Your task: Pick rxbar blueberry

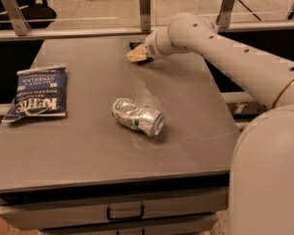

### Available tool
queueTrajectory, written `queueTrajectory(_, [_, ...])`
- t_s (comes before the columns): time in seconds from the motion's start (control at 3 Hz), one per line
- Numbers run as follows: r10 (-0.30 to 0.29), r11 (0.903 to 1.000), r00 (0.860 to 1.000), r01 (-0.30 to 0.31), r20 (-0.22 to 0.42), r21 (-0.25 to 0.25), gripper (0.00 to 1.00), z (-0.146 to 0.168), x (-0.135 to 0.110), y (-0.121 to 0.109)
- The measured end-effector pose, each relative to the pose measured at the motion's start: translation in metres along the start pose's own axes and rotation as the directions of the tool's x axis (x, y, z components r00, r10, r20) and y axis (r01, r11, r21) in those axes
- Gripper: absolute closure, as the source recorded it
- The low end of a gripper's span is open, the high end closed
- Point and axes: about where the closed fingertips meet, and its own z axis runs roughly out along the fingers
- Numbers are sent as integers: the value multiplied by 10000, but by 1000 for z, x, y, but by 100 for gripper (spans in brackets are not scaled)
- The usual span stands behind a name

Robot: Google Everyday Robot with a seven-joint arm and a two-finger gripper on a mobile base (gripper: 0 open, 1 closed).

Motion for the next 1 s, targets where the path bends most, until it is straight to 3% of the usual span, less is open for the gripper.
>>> queueTrajectory(0.33, [-28, 9997, 10000, 27, -24, -252, 65, -2, 1, 7])
queueTrajectory(0.67, [-284, 9948, 9996, 278, -42, -983, 88, 2, -3, 34])
queueTrajectory(1.0, [-725, 9811, 9960, 805, 515, -1761, 100, -8, -26, 57])
